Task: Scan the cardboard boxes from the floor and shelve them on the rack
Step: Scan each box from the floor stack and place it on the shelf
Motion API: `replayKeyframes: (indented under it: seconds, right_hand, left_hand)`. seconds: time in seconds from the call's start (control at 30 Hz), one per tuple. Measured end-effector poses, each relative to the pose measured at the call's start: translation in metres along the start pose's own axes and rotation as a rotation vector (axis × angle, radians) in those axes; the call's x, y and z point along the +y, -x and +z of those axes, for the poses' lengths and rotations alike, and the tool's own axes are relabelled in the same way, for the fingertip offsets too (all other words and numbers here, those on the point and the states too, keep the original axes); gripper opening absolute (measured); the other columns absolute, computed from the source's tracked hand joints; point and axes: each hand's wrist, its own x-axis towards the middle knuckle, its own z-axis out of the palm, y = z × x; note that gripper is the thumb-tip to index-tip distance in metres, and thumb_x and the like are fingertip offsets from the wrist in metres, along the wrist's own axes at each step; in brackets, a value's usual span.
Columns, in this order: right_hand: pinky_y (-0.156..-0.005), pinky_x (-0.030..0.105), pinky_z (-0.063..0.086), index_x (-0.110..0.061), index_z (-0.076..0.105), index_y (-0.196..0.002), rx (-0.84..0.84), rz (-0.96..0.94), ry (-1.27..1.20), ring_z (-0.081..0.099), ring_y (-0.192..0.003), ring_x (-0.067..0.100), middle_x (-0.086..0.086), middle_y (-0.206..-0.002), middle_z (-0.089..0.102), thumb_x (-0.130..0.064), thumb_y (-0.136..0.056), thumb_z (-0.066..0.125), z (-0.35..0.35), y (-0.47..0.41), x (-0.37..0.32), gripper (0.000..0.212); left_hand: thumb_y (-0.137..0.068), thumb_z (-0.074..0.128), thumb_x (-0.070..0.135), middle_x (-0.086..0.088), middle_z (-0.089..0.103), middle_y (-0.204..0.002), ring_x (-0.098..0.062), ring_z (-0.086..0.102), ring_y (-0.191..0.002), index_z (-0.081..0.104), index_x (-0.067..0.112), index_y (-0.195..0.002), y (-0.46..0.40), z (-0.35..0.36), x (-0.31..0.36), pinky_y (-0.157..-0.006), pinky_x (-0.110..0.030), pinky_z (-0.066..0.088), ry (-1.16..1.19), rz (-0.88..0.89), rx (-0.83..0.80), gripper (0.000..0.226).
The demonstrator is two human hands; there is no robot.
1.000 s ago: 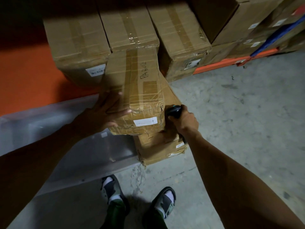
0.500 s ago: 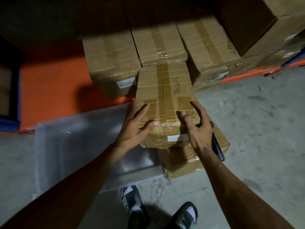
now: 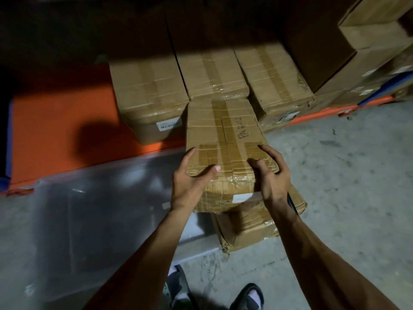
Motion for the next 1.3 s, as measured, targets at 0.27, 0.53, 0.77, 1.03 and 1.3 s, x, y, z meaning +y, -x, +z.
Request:
replayKeyframes:
  seconds: [0.27, 0.53, 0.77, 1.03, 1.3]
  right_hand:
    - [-0.089, 0.058, 0.061, -0.034, 0.08, -0.105, 0.068, 0.05, -0.058, 0.078, -0.099, 0.029, 0.011, -0.106, 0.08, -0.035, -0.068, 0.074, -0.01, 0.065, -0.114, 0.037]
    - [-0.095, 0.057, 0.058, -0.028, 0.079, -0.112, 0.084, -0.19, -0.138, 0.071, -0.112, 0.031, 0.01, -0.116, 0.076, -0.038, -0.073, 0.07, -0.08, 0.145, -0.233, 0.041]
    - [-0.086, 0.043, 0.064, -0.035, 0.078, -0.113, 0.044, -0.416, -0.234, 0.073, -0.105, 0.015, -0.008, -0.112, 0.078, -0.035, -0.08, 0.072, -0.165, 0.222, -0.344, 0.034]
    - [-0.067, 0.017, 0.056, -0.034, 0.079, -0.114, -0.001, -0.589, -0.32, 0.072, -0.089, -0.001, -0.01, -0.101, 0.079, -0.034, -0.076, 0.069, -0.172, 0.286, -0.465, 0.039]
    - [-0.066, 0.007, 0.05, -0.042, 0.077, -0.11, -0.14, -0.6, -0.368, 0.069, -0.092, -0.004, -0.012, -0.106, 0.075, -0.034, -0.079, 0.067, -0.088, 0.288, -0.541, 0.033]
  left_hand:
    - [-0.058, 0.093, 0.039, -0.006, 0.068, -0.128, -0.022, 0.063, -0.122, 0.056, 0.017, -0.138, 0.057, -0.009, 0.114, -0.108, -0.048, 0.047, 0.008, -0.025, -0.045, 0.092]
    - [-0.057, 0.092, 0.049, 0.003, 0.068, -0.128, -0.015, 0.065, -0.119, 0.057, 0.028, -0.137, 0.168, 0.013, 0.241, -0.104, -0.043, 0.051, -0.071, 0.187, -0.037, 0.09]
    - [-0.062, 0.088, 0.049, 0.03, 0.071, -0.105, 0.006, 0.068, -0.099, 0.058, 0.034, -0.134, 0.287, 0.044, 0.347, -0.083, -0.016, 0.055, -0.118, 0.475, -0.025, 0.079]
    - [-0.067, 0.088, 0.044, 0.013, 0.072, -0.116, 0.003, 0.068, -0.102, 0.059, 0.027, -0.137, 0.369, 0.024, 0.464, -0.084, -0.015, 0.054, -0.131, 0.711, 0.088, 0.078]
    - [-0.069, 0.085, 0.053, 0.001, 0.056, -0.144, -0.011, 0.048, -0.13, 0.056, 0.028, -0.139, 0.353, -0.037, 0.55, -0.107, -0.033, 0.04, -0.219, 0.765, 0.242, 0.08]
